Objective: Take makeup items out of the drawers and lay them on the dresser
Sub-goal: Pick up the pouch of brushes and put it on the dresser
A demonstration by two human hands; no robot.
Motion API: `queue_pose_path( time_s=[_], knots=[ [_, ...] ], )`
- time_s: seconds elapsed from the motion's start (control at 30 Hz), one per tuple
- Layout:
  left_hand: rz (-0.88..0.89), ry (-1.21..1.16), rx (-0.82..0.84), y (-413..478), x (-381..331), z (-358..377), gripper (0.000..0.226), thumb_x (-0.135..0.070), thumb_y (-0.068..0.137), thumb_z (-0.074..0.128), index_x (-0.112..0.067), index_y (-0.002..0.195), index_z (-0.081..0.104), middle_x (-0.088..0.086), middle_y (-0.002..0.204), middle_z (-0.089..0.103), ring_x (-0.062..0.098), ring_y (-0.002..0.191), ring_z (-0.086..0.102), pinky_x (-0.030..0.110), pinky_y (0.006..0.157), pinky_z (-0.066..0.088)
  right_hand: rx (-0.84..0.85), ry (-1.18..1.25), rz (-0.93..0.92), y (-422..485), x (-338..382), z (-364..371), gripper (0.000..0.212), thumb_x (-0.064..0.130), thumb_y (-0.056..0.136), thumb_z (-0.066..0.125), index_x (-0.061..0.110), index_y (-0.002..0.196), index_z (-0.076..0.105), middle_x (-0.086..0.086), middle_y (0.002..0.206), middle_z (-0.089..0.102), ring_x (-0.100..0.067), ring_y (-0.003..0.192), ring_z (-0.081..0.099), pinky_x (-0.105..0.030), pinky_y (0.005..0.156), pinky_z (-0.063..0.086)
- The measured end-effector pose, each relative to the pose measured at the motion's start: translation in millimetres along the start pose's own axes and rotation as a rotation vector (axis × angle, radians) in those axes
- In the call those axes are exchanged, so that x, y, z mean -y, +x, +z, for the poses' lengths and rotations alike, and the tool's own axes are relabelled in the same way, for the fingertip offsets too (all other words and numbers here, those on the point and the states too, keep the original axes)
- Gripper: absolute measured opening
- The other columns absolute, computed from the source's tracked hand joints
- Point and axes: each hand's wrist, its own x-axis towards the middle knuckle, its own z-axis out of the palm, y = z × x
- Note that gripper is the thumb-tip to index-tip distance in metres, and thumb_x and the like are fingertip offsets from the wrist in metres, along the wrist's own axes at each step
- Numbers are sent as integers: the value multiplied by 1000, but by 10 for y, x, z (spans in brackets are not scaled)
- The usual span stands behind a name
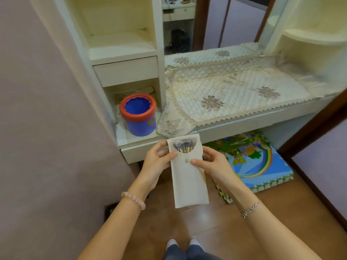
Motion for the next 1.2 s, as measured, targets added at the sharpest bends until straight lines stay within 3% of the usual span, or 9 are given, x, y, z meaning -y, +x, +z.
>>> queue_pose_path(
  time_s=[0.13, 0.37, 0.6, 1.0, 1.1, 1.2],
  knots=[
    [-55, 11, 93, 92, 145, 263, 33, -7, 83, 64, -12, 115, 56, 7, 103, 72, 19, 96, 68, 36, 82, 54, -121, 51, 15, -198, -118, -196, 29, 5, 79, 69, 17, 105, 66, 1, 98, 74, -16, 91, 70, -24, 70, 56],
    [-62, 210, 281, 176, 280, 835, 26, -13, 83, 66, -16, 109, 60, 4, 99, 71, 17, 92, 68, 33, 81, 55, -346, 120, 43, -561, -264, -627, 29, 6, 82, 66, 13, 110, 64, 0, 97, 74, -14, 86, 71, -25, 66, 56],
    [-47, 366, 447, 238, 385, 1454, 31, -24, 86, 63, -20, 117, 58, -3, 107, 67, 10, 100, 63, 27, 83, 55, -540, 180, 41, -874, -345, -1220, 26, 11, 81, 67, 23, 104, 65, -1, 103, 73, -19, 95, 69, -38, 81, 55],
    [-2, 369, 505, 537, 577, 2913, 30, -21, 87, 62, -16, 116, 58, -1, 102, 68, 7, 86, 67, 20, 72, 55, -600, 234, 34, -944, -238, -2634, 34, 12, 83, 67, 17, 116, 60, -3, 106, 72, -17, 92, 70, -25, 65, 55],
    [79, 431, 491, 693, 646, 3263, 29, -22, 87, 62, -19, 115, 58, -1, 103, 68, 9, 88, 67, 26, 77, 55, -583, 234, 29, -903, -214, -3059, 34, 11, 83, 66, 15, 116, 60, -3, 105, 72, -17, 91, 70, -23, 64, 55],
    [243, 649, 438, 868, 688, 3495, 35, -26, 89, 59, -22, 123, 54, -10, 108, 64, 2, 97, 60, 26, 87, 50, -581, 215, 40, -848, -180, -3425, 35, 12, 83, 66, 13, 117, 60, -4, 105, 72, -19, 92, 70, -30, 70, 57]
  ],
)
